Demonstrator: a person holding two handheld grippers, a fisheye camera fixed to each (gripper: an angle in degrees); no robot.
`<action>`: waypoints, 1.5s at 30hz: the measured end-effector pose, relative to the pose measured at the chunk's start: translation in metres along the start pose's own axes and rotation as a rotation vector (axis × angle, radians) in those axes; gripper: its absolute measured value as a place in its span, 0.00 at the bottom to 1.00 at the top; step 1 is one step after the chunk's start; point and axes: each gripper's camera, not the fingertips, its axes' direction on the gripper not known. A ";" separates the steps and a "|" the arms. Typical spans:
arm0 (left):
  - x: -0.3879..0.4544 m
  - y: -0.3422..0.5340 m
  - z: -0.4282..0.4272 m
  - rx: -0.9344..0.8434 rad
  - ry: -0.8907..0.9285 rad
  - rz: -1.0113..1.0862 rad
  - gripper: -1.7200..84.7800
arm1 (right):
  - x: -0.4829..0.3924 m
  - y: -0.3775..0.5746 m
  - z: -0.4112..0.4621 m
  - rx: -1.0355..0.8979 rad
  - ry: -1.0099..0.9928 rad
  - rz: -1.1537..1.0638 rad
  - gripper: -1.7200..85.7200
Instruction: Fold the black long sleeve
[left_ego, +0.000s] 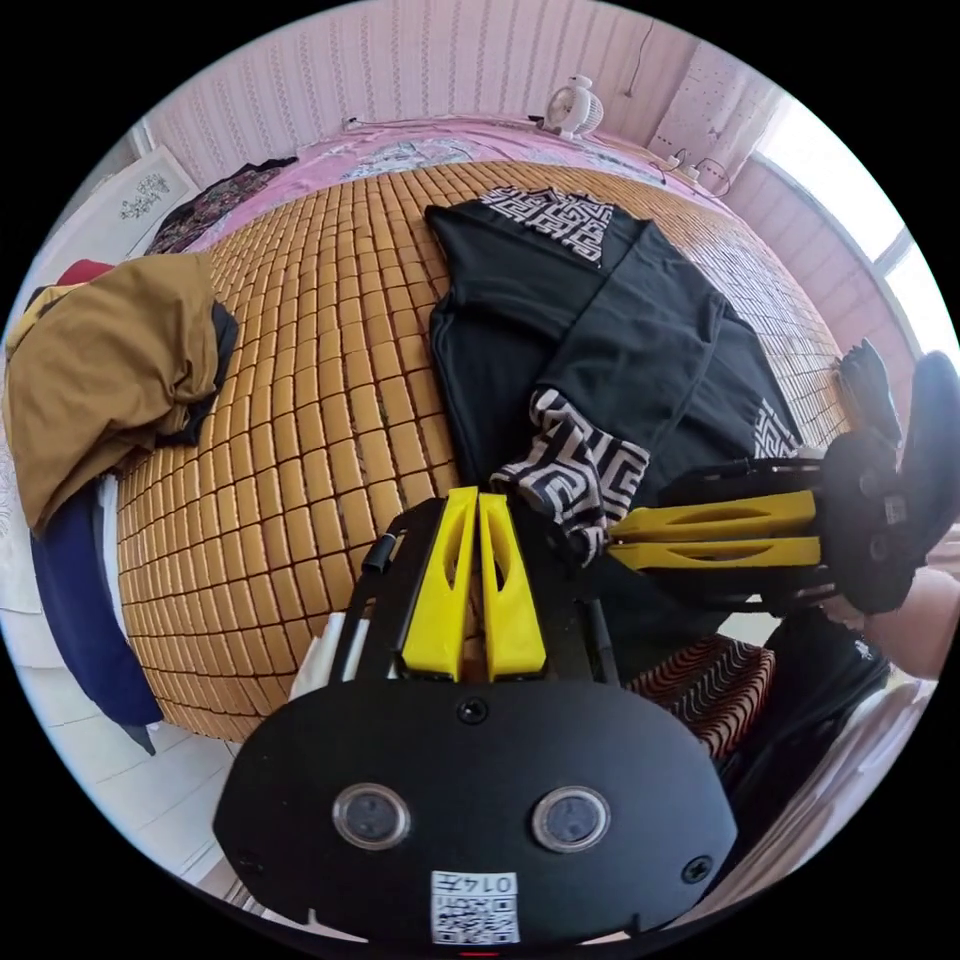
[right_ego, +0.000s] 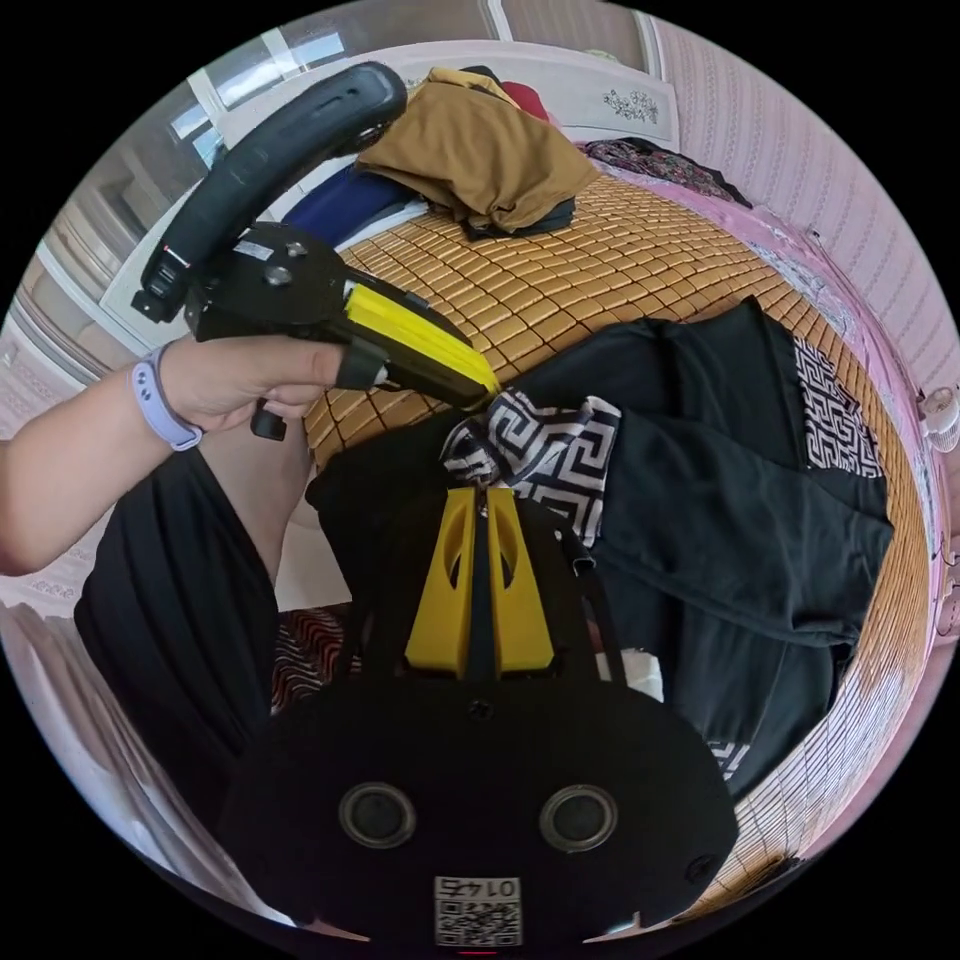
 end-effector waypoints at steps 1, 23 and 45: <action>-0.002 0.002 -0.004 0.015 0.008 -0.005 0.01 | 0.001 0.001 -0.008 0.017 -0.014 -0.019 0.03; 0.012 -0.007 -0.001 -0.010 0.084 0.168 0.03 | 0.031 -0.012 -0.011 -0.049 -0.077 -0.019 0.08; -0.018 -0.025 -0.028 0.018 0.052 0.111 0.02 | 0.071 0.002 -0.071 0.077 -0.176 -0.053 0.02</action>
